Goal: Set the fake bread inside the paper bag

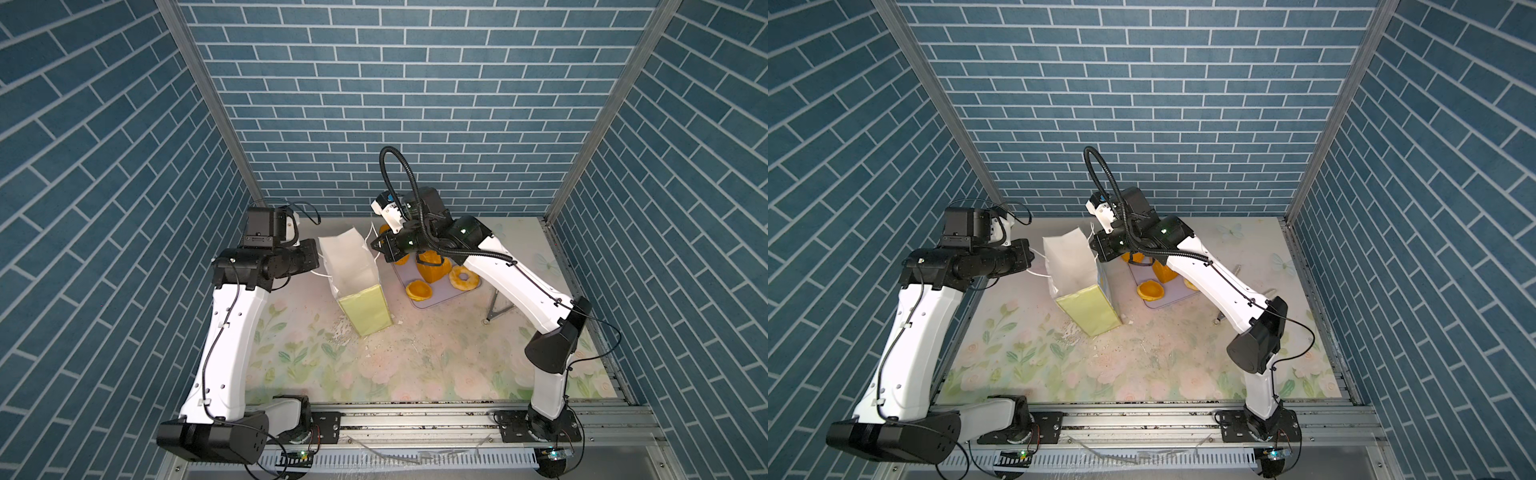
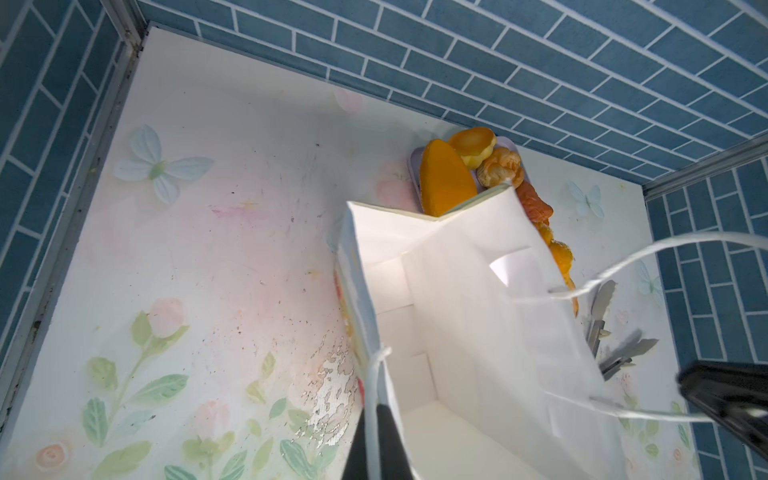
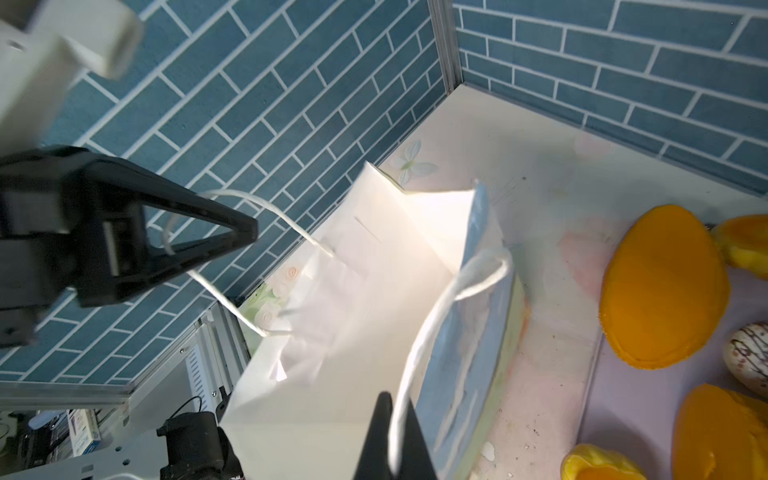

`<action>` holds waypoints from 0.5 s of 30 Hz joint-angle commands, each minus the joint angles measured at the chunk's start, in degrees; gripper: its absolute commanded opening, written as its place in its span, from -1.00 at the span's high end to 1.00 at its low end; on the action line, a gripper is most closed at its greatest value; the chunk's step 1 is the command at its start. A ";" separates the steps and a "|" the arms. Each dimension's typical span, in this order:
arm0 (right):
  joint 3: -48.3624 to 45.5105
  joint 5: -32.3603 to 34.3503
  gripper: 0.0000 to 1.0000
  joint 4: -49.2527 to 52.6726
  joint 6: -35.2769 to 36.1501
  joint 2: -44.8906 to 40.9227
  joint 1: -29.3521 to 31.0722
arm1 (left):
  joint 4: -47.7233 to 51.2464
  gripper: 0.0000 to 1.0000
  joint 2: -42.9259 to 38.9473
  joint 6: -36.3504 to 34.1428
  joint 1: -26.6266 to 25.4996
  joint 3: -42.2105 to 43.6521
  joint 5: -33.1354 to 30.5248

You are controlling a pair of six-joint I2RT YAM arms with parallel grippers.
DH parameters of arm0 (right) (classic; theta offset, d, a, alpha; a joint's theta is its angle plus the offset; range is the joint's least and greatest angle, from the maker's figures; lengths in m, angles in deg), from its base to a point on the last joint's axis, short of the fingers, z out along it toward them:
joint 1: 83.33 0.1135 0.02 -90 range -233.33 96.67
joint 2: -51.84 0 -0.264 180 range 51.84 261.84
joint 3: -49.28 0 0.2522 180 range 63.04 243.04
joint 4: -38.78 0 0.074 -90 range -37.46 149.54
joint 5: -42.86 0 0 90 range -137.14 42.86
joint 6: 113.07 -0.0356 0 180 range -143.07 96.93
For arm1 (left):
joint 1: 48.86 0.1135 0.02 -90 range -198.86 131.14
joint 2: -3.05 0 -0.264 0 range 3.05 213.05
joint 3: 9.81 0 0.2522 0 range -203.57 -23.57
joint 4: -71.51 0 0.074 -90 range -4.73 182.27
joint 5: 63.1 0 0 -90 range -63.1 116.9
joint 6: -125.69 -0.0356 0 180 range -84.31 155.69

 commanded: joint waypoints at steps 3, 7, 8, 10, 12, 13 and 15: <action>-1.78 2.26 1.00 -1.46 -4.09 -0.27 0.35 | -0.52 1.00 2.13 -2.96 -0.29 -3.16 2.10; -2.34 2.64 1.00 -2.20 -5.80 -0.35 0.33 | -0.53 1.00 2.83 -3.55 -0.67 -3.57 1.76; -2.43 2.85 1.00 -2.34 -6.00 -0.36 0.33 | -0.45 1.00 2.96 -3.83 -0.67 -3.76 1.74; -2.46 3.10 1.00 -2.25 -6.20 -0.47 0.30 | -0.06 1.00 3.29 -4.19 -0.67 -4.61 1.52; -2.50 3.20 1.00 -2.08 -6.29 -0.70 0.39 | 0.26 1.00 3.57 -4.59 -0.67 -5.69 1.40; -2.58 3.20 1.00 -2.08 -6.37 -0.79 0.44 | 0.27 1.00 3.69 -4.73 -0.66 -6.04 1.31; -3.01 3.02 1.00 -2.41 -6.60 -0.89 0.48 | -0.07 1.00 4.15 -4.74 -0.67 -6.40 1.74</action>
